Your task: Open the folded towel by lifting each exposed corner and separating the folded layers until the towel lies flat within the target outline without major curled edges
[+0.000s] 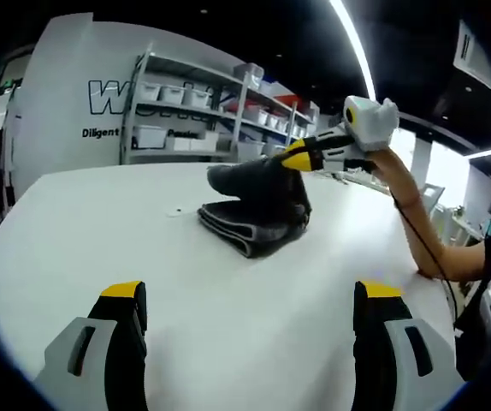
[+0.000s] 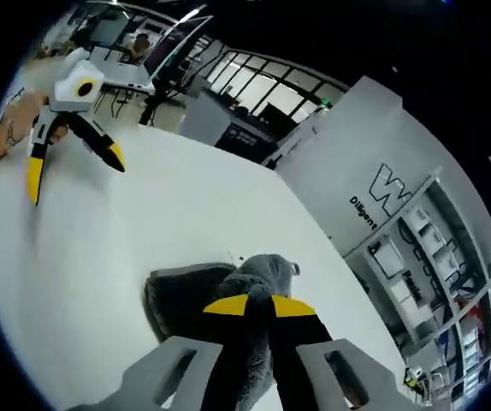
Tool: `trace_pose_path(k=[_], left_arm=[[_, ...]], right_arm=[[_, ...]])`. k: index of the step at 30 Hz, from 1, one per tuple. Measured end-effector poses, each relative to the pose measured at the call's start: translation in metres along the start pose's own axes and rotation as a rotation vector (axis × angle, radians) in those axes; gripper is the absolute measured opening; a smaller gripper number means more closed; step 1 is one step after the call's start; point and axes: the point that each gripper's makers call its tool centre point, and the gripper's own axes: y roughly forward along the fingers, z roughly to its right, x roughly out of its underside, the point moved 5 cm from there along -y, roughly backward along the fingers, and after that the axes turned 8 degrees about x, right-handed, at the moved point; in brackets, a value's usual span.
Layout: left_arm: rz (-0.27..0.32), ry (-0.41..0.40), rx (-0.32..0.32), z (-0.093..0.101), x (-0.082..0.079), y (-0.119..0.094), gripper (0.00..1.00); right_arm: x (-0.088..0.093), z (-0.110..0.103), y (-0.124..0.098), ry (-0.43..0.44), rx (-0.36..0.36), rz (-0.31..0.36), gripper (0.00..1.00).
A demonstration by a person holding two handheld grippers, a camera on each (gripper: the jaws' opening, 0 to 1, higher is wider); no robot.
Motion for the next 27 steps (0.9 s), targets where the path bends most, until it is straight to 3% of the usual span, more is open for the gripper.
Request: trace_pose_path(k=[11,19,27], left_arm=[[-0.007,-0.004,0.009,0.004,0.002,0.002,0.99],[-0.008,-0.008,0.011,0.004,0.003,0.003,0.99],[-0.02,-0.005,0.008,0.001,0.004,0.004,0.99]], right_arm=[[0.015,0.022,-0.008,0.071,0.042,-0.031,0.03],[0.035,0.049,-0.015,0.128,0.098,-0.067,0.03],[0.052,0.063,-0.022,0.173,0.121,-0.1,0.03]])
